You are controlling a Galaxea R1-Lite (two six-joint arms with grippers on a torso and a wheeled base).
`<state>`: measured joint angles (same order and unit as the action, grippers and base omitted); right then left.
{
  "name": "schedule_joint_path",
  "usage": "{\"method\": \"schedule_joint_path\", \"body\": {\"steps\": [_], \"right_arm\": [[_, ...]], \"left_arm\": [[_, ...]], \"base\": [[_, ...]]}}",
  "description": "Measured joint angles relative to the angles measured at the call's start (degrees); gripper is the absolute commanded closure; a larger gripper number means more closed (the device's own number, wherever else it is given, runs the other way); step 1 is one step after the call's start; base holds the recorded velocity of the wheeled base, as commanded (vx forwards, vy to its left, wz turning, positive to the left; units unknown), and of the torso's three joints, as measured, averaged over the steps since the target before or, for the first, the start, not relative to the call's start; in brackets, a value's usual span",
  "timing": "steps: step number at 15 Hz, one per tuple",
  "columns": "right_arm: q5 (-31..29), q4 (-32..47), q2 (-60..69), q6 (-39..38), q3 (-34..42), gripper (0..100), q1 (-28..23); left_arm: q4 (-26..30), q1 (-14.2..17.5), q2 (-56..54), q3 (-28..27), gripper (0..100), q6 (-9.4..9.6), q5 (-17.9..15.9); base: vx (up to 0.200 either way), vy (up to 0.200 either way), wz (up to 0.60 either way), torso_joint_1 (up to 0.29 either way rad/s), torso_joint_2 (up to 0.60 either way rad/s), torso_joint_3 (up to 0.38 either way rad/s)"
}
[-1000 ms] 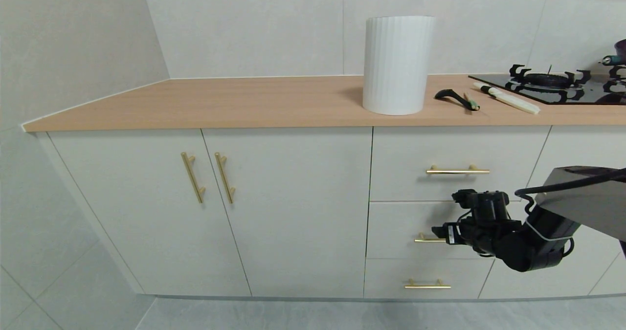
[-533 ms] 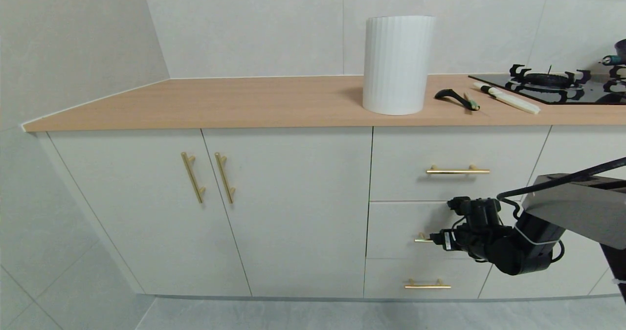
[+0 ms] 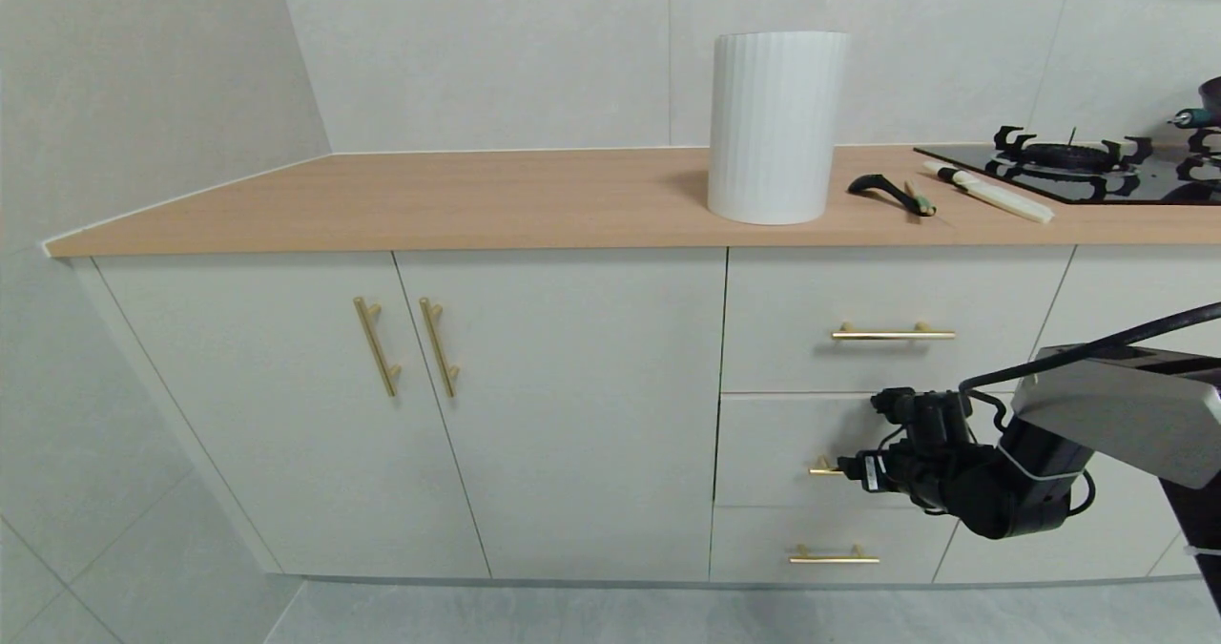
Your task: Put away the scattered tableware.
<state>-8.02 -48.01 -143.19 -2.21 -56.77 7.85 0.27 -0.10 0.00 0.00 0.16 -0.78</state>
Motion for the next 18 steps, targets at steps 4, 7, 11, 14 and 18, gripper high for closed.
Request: {"method": "schedule_joint_path", "body": {"steps": [4, 7, 11, 14, 18], "right_arm": [[-0.2, 3.2, 0.6, 0.0, 0.5, 0, 0.0], [0.0, 6.5, 3.5, 0.2, 2.9, 0, -0.1], [2.7, 20.1, 13.9, 0.2, 6.5, 0, 0.7], [4.3, 28.3, 27.0, -1.1, 7.6, 0, 2.7], [4.5, 28.7, 36.5, -3.4, 8.1, 0, 5.3]], "left_arm": [[0.0, 0.0, 0.0, 0.0, 0, 0.02, 0.0], [0.0, 0.0, 0.0, 0.0, 0, 0.02, 0.0], [0.0, 0.0, 0.0, 0.0, 0, 0.02, 0.0], [0.0, 0.0, 0.0, 0.0, 0, 0.0, 0.0], [0.0, 0.0, 0.0, 0.0, 0, 0.02, 0.0]], "base": [[0.0, 0.0, 0.0, 0.0, 0.0, 0.0], [0.0, 0.0, 0.0, 0.0, 0.0, 0.0], [0.0, 0.0, 0.0, 0.0, 0.0, 0.0], [0.0, 0.0, 0.0, 0.0, 0.0, 0.0], [0.0, 0.0, 0.0, 0.0, 0.0, 0.0]]}}
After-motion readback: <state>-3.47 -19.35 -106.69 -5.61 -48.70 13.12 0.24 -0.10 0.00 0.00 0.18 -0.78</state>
